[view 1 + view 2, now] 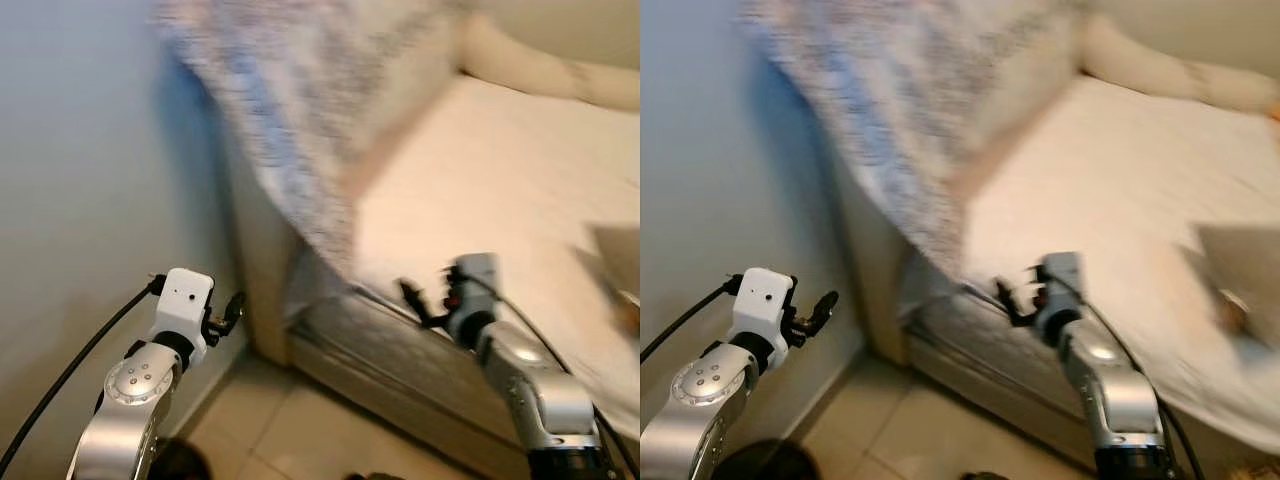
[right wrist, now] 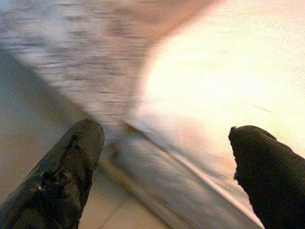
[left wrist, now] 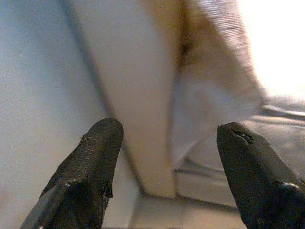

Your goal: Clean up the room

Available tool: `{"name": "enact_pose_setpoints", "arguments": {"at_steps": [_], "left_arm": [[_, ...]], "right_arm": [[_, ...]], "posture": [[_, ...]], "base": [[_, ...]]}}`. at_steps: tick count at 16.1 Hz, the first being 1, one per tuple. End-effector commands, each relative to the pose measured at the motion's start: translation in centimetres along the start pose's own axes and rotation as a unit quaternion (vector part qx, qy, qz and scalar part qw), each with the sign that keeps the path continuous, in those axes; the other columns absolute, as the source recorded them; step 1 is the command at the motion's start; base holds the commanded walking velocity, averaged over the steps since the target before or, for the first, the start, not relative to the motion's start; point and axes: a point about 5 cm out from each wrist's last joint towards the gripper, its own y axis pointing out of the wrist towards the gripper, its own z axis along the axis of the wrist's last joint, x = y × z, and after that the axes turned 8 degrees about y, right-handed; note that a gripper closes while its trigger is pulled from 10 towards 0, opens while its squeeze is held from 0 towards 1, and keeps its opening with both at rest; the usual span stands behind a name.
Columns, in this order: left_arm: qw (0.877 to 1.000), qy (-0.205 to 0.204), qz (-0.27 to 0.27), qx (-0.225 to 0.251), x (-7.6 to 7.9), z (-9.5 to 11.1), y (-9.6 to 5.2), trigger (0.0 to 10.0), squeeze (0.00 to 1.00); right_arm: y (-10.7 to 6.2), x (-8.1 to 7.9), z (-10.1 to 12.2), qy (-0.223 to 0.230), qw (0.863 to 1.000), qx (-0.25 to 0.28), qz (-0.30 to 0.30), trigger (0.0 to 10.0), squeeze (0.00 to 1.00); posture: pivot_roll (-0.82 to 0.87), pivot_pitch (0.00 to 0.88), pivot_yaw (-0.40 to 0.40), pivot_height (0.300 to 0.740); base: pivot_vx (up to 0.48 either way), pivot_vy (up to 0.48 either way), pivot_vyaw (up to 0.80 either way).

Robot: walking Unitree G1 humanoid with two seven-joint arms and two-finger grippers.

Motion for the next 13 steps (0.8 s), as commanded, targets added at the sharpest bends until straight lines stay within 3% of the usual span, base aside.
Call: {"name": "enact_pose_setpoints", "arguments": {"at_steps": [1,4,7,13], "left_arm": [[1.0,-0.002,-0.004,0.006,0.3,0.3,0.1,10.0,0.0],[1.0,-0.008,0.017,0.023,-0.2,0.8,0.2,10.0,0.0],[0.999,-0.001,0.026,0.032,-0.4,1.2,0.2,10.0,0.0],[0.998,-0.003,0.033,0.045,-0.3,1.7,0.7,10.0,0.0]], "right_arm": [[0.1,-0.1,0.1,0.01,1.0,0.017,-0.018,10.0,1.0],[0.1,-1.1,0.1,0.026,0.998,0.051,-0.024,10.0,1.0],[0.2,-1.2,-0.2,0.015,0.997,0.065,-0.036,10.0,1.0],[0.4,-0.4,-0.2,-0.01,0.994,0.084,-0.07,10.0,1.0]], "posture": [[0.13,0.0,-0.029,0.74],[0.13,0.0,-0.032,0.74],[0.13,0.0,-0.031,0.74],[0.12,0.0,-0.038,0.74]], "base": [[0.0,0.0,-0.78],[0.0,0.0,-0.78],[0.0,0.0,-0.14],[0.0,-0.466,0.0]]}}
